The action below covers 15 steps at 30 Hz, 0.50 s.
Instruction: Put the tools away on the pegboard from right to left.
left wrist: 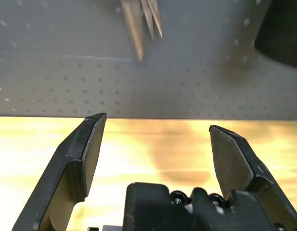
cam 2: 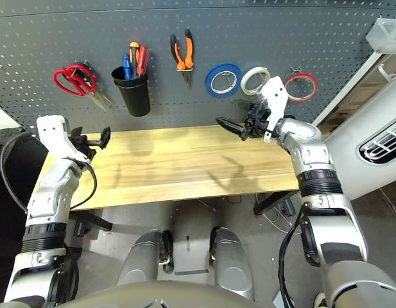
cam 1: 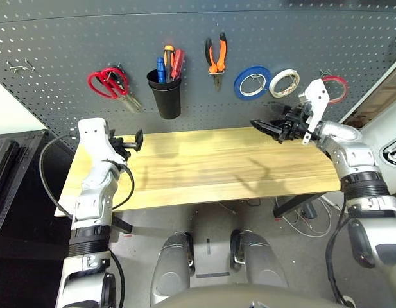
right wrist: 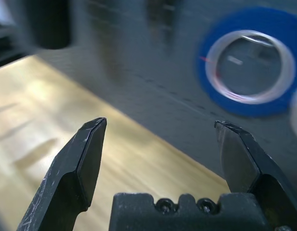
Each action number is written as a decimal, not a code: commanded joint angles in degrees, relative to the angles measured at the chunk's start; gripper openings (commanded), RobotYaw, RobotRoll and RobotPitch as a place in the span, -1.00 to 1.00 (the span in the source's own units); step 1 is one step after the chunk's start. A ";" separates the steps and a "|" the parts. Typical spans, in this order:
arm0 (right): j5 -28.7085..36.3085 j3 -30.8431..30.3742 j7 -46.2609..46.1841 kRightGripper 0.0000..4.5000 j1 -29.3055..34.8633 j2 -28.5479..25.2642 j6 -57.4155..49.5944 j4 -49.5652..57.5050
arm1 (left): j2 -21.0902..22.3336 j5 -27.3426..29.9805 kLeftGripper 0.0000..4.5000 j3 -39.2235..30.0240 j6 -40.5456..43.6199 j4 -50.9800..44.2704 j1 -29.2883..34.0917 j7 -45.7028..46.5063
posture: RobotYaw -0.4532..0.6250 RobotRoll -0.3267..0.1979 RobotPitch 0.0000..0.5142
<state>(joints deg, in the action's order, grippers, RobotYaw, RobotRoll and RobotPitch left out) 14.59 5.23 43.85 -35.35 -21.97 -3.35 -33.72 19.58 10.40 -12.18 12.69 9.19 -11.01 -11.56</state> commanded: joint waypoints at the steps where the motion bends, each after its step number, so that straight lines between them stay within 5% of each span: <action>1: -2.93 4.24 -14.85 1.00 2.16 4.10 10.57 -5.30 | -1.04 -0.99 0.98 -0.83 -10.27 6.13 1.93 -1.04 | -0.31 0.25 -0.74; 6: -6.80 5.59 -25.33 1.00 2.84 7.38 24.41 -10.56 | -2.52 -2.13 0.98 -2.13 -20.82 12.28 1.06 1.58 | -0.30 0.25 -0.75; 15: -8.13 5.22 -27.22 1.00 2.80 6.37 32.28 -16.65 | -2.37 -4.32 0.98 -3.64 -27.78 19.85 -5.47 8.06 | -0.28 0.25 -0.78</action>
<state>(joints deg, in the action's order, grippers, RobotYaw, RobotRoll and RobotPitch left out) 7.08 10.06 17.37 -33.18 -14.89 27.97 -49.71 17.03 6.71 -15.34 -14.10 26.61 -16.02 -4.40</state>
